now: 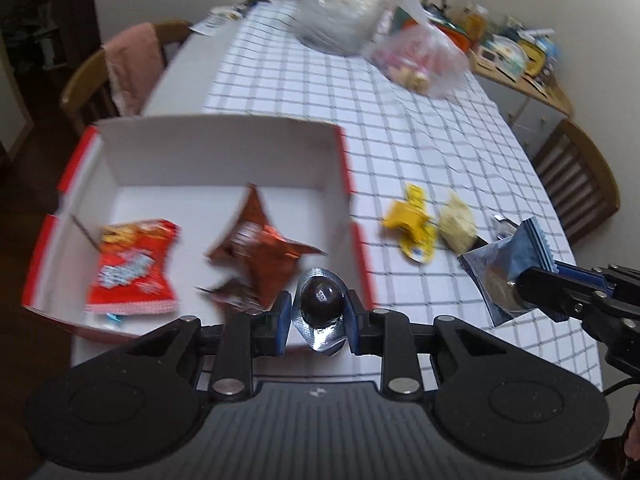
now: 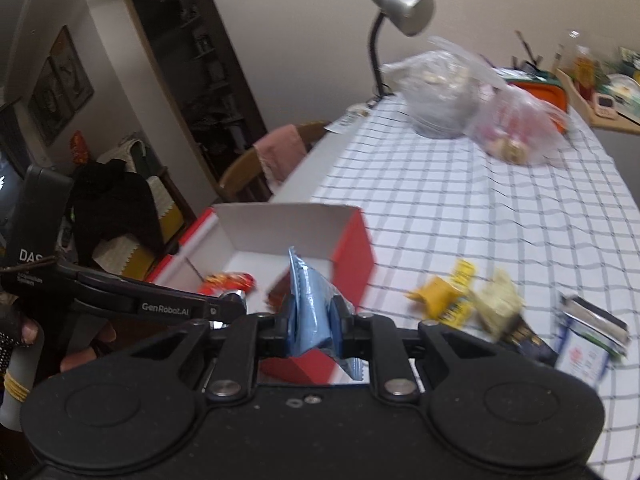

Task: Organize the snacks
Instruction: 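Carry the blue packet and chocolate ball up and over into the box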

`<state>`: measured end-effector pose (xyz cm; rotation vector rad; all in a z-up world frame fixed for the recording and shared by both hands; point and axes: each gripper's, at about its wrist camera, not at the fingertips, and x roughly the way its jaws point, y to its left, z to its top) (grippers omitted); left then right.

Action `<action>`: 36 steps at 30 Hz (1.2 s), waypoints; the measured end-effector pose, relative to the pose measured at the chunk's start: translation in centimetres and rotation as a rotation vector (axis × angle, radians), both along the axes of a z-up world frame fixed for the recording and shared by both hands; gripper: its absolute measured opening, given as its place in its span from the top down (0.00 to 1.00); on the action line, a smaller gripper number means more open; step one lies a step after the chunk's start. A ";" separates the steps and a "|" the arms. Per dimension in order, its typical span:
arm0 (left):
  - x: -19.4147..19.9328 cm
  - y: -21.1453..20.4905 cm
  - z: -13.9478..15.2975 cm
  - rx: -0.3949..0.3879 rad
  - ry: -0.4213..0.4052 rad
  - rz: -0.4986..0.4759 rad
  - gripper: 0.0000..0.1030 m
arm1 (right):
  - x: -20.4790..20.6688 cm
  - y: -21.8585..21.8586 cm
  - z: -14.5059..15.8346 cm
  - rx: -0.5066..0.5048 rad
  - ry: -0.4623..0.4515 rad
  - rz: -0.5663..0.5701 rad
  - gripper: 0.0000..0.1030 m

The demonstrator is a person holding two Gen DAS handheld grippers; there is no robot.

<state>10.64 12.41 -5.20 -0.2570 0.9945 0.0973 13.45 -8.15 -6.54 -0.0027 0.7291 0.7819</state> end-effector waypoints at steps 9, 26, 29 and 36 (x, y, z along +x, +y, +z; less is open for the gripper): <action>-0.4 7.0 0.7 0.041 -0.021 0.054 0.74 | 1.6 6.6 -1.2 0.011 0.052 0.002 0.85; 2.9 14.9 -4.5 0.096 0.083 0.050 0.74 | 3.2 14.1 -7.8 -0.131 0.142 -0.017 0.85; 3.2 14.9 -5.5 0.101 0.096 0.031 0.74 | 2.9 14.7 -8.3 -0.148 0.143 -0.011 0.85; 3.7 14.0 -7.3 0.127 0.130 -0.025 0.74 | 2.4 15.9 -9.2 -0.189 0.144 -0.022 0.85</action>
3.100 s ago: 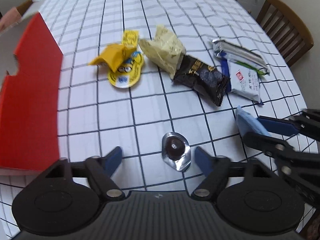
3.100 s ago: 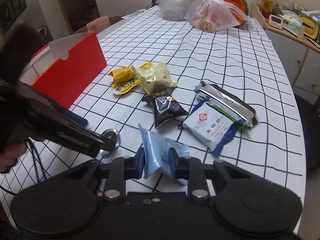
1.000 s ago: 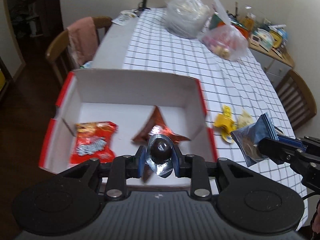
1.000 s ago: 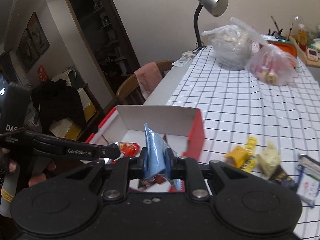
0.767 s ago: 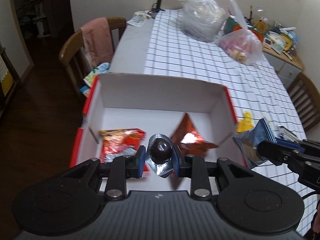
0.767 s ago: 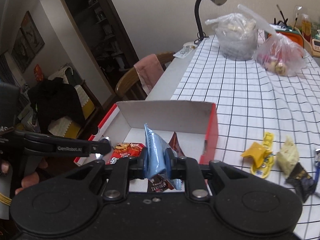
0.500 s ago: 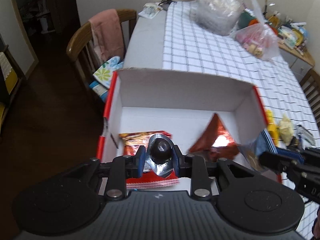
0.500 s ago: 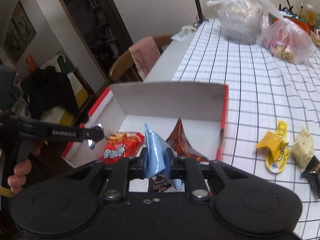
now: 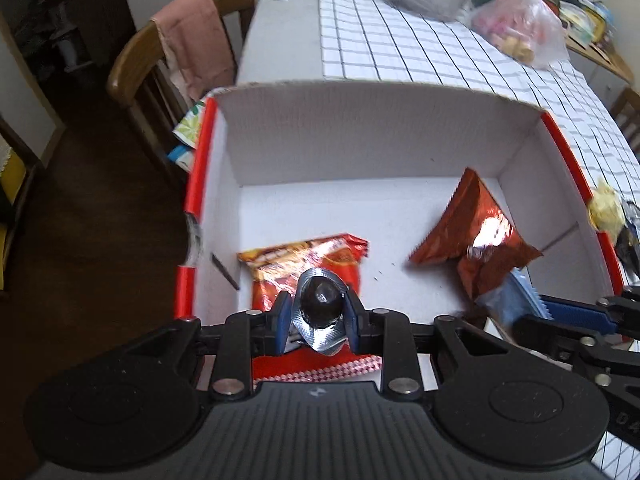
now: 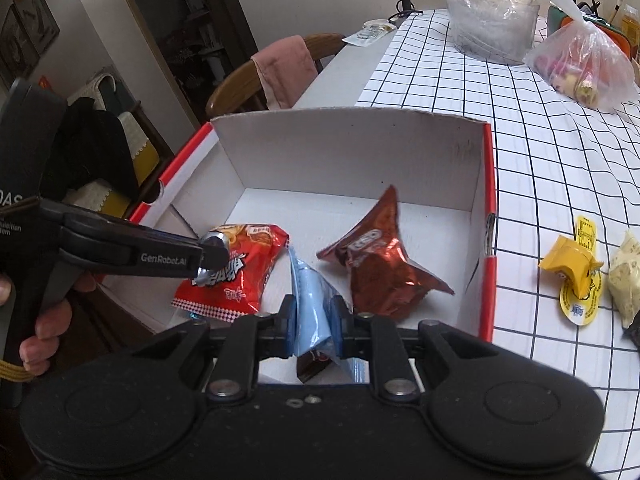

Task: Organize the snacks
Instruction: 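Carry the blue packet and chocolate ball up and over into the box, then open the left tool to drop the chocolate ball while the right tool releases the blue packet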

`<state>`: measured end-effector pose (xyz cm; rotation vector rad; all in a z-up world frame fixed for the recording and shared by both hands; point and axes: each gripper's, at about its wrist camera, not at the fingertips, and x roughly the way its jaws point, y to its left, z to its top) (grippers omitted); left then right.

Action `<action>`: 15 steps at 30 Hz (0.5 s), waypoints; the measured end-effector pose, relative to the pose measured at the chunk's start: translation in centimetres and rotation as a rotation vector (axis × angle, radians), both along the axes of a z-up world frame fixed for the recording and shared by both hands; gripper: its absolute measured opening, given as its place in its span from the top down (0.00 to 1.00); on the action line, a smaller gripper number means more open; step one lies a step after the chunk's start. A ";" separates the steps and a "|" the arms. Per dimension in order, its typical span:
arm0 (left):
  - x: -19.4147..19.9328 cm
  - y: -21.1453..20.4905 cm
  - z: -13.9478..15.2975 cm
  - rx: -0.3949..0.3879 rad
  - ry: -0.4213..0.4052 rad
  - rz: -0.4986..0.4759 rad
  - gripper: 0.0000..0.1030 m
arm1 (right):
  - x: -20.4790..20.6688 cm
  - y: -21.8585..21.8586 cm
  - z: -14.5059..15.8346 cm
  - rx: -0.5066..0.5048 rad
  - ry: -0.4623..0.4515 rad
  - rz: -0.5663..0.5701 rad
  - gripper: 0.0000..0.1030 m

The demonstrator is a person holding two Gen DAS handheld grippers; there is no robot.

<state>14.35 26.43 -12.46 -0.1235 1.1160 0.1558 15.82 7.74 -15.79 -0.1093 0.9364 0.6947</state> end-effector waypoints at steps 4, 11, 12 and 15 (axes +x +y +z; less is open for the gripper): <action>0.3 -0.3 -0.8 0.015 0.023 -0.003 0.74 | 0.0 0.3 -0.7 -0.029 0.001 -0.005 0.84; 0.4 -0.5 -1.6 0.017 0.048 -0.013 0.74 | -0.2 0.6 -1.2 -0.050 0.011 -0.011 0.77; 0.4 -0.5 -1.6 0.017 0.047 -0.011 0.74 | -0.3 0.6 -1.1 -0.050 0.011 -0.013 0.75; 0.2 -0.6 -1.5 0.015 0.046 -0.009 0.74 | -0.3 0.4 -0.9 -0.050 0.011 -0.017 0.74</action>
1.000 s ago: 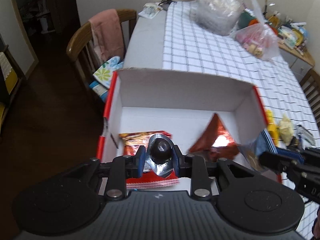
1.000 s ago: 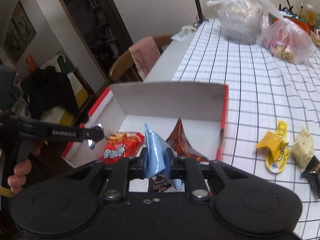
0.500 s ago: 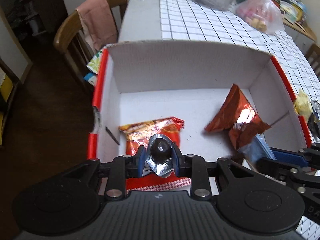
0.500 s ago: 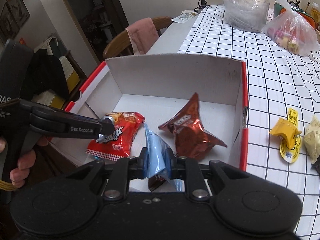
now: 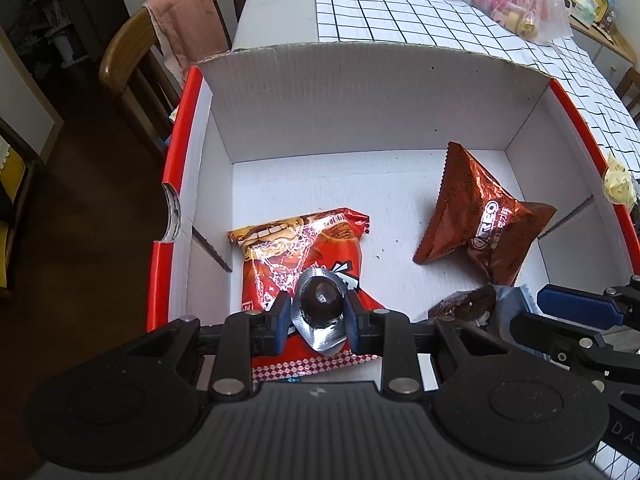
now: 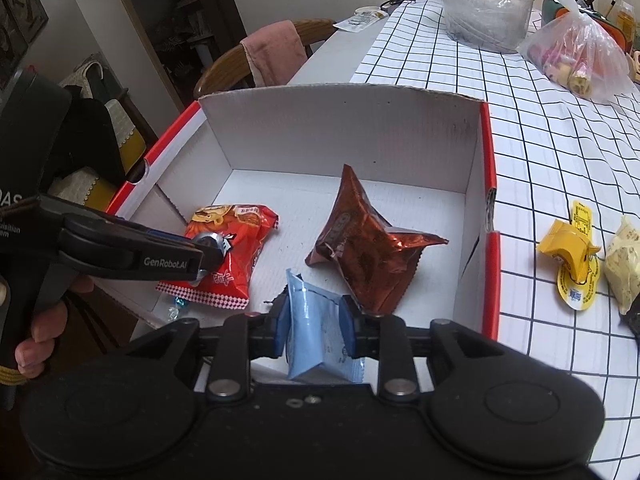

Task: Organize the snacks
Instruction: 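Open the left tool to drop the chocolate ball while the right tool releases the blue packet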

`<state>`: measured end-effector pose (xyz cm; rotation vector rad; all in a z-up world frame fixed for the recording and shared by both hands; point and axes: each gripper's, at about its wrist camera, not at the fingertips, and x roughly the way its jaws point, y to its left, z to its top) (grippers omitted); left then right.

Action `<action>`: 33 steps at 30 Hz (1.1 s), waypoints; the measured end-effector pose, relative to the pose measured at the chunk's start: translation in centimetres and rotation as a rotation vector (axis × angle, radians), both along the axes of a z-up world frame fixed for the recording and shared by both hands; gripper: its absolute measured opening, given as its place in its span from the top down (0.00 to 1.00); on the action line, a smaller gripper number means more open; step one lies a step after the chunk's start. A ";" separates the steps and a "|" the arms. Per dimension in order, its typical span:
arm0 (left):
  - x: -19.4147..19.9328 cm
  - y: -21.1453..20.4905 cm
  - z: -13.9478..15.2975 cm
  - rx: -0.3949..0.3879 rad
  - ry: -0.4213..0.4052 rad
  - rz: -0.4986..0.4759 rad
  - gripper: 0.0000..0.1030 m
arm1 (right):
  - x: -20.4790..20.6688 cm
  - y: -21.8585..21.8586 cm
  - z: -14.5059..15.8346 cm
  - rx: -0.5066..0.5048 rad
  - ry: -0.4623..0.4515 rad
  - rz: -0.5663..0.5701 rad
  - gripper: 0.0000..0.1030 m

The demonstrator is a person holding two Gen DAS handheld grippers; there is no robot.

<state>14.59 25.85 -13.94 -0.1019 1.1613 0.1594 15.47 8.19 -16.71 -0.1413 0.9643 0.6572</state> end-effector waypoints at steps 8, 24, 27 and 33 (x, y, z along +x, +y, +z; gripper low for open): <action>-0.7 0.1 0.7 -0.026 -0.016 0.003 0.70 | -0.4 -0.8 1.1 0.028 -0.010 -0.016 0.64; -4.0 -1.3 5.2 -0.078 -0.151 -0.033 0.40 | -2.4 -3.7 5.3 0.137 -0.072 -0.034 0.33; -4.6 -1.9 6.2 -0.086 -0.177 -0.044 0.39 | -2.9 -4.4 6.1 0.157 -0.089 -0.038 0.22; -5.7 -3.2 7.8 -0.087 -0.220 -0.059 0.31 | -3.8 -6.1 7.4 0.191 -0.123 -0.048 0.11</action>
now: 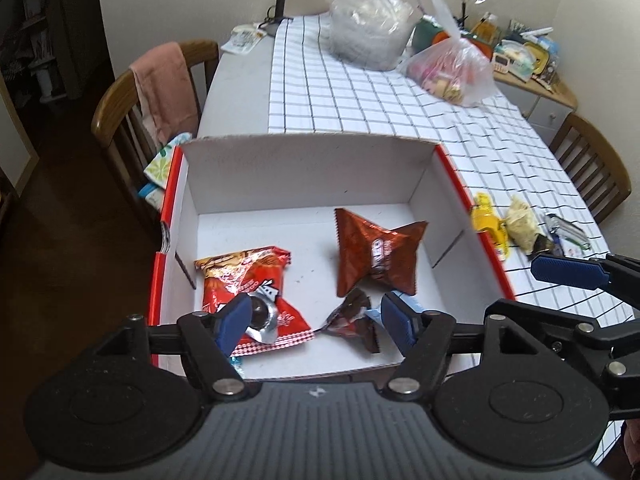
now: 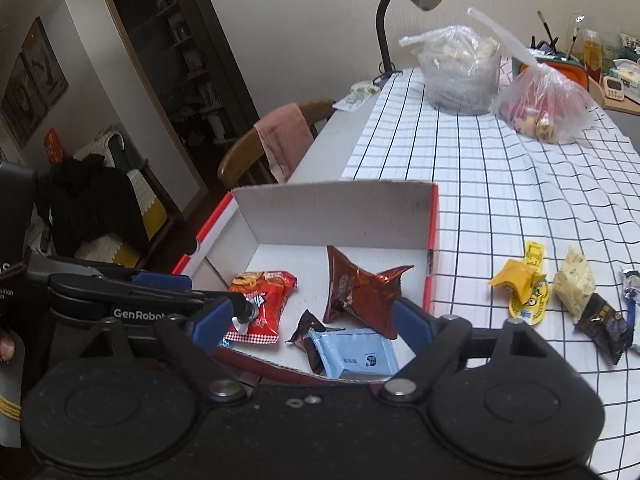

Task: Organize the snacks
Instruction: 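Open the left tool to drop the chocolate ball while the right tool releases the blue packet, then withdraw both tools from the box toward the remaining snacks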

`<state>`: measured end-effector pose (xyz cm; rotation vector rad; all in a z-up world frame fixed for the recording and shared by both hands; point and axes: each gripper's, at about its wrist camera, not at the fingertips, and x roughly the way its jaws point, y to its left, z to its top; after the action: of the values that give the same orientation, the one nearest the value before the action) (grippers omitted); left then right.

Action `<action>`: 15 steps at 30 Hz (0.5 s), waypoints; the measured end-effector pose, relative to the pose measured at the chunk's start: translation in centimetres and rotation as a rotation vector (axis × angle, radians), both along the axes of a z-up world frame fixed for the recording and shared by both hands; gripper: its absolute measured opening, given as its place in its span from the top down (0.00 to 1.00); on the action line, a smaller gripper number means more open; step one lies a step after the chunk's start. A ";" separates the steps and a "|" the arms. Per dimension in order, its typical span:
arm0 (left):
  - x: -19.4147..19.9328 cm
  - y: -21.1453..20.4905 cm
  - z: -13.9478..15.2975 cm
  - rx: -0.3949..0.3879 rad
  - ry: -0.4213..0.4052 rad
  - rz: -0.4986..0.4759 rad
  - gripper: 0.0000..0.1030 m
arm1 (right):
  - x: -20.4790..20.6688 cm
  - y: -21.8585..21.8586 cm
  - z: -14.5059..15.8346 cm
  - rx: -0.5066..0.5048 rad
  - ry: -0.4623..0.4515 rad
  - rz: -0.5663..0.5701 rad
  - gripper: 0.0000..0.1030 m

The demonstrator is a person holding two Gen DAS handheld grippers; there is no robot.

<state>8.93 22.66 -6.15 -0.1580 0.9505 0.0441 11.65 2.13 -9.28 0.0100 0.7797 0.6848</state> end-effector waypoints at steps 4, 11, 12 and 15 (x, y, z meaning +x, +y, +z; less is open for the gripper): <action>-0.5 -1.1 1.0 0.000 -0.026 -0.005 0.27 | -0.4 -1.4 0.9 0.023 -0.017 0.000 0.06; -0.9 -4.0 2.1 -0.018 -0.063 -0.016 0.20 | -0.5 -4.9 1.7 0.042 -0.028 -0.008 0.01; -0.9 -4.5 2.2 -0.021 -0.069 -0.017 0.18 | -0.5 -5.5 1.7 0.042 -0.027 -0.007 0.00; -0.8 -6.4 2.4 -0.028 -0.078 -0.025 0.16 | -0.3 -7.4 1.8 0.033 -0.027 -0.002 0.00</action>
<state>8.16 16.29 -3.80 -0.1726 0.8753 0.0015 11.35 -5.24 -7.50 0.0315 0.7428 0.6950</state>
